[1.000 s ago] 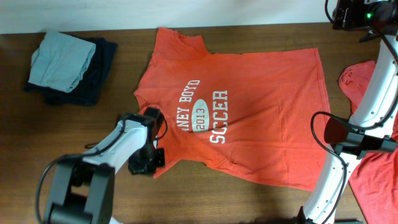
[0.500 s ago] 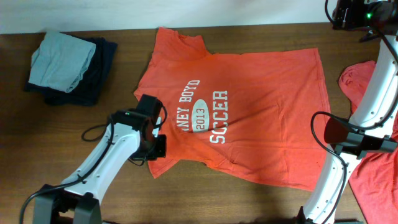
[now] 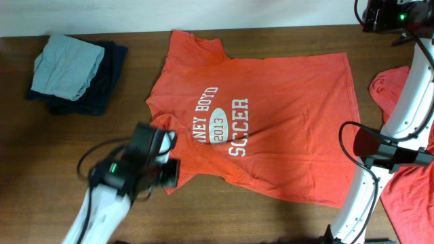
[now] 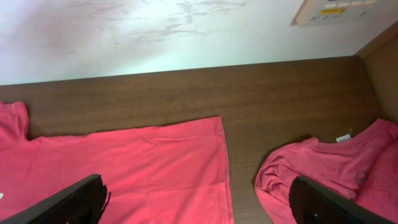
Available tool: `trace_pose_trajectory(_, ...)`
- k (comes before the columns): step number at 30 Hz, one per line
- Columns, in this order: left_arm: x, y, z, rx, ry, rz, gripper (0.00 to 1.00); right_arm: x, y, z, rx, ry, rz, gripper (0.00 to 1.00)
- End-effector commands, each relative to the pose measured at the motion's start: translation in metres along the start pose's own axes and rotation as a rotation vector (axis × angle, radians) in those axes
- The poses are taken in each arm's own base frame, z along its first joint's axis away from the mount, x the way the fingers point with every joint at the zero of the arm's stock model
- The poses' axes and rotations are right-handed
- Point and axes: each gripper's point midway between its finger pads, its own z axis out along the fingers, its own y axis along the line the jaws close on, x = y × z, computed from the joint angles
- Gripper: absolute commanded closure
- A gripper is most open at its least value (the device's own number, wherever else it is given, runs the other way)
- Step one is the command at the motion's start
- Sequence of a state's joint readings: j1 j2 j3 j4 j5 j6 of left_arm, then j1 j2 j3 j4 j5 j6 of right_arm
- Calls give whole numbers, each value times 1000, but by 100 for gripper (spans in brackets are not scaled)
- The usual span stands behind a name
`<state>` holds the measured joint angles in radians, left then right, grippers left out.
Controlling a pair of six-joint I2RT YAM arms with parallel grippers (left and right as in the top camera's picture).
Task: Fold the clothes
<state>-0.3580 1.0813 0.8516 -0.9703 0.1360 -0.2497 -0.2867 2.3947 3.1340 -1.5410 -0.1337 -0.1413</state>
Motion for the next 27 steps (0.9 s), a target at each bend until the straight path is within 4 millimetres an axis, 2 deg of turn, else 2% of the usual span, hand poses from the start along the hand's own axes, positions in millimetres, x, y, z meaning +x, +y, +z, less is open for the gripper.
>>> trace_pose_trajectory(1, 23, 17, 7, -46, -49, -102, 100, 0, 4, 2, -17, 2, -3, 1)
trace_pose_trajectory(4, 28, 23, 16, -47, -115, -114, 99, 0, 4, 2, -17, 2, -3, 1)
trace_pose_trajectory(9, 13, 21, 22, -16, -213, -103, 90, 0, 4, 2, -17, 2, -3, 1)
trace_pose_trajectory(11, 10, 21, 24, -22, -219, -104, 91, 0, 4, 2, -17, 2, -3, 1)
trace_pose_trajectory(15, 16, 26, 40, -49, -145, -111, 100, 0, 4, 2, -17, 2, -3, 2)
trace_pose_trajectory(18, 22, 30, 57, -74, -71, -109, 100, 0, 4, 2, -17, 2, -3, 1)
trace_pose_trajectory(23, 17, 32, 88, -84, -20, -92, 100, 0, 4, 2, -17, 2, -3, 2)
trace_pose_trajectory(27, 17, 30, 101, -74, 7, -94, 100, 0, 4, 2, -17, 2, -3, 1)
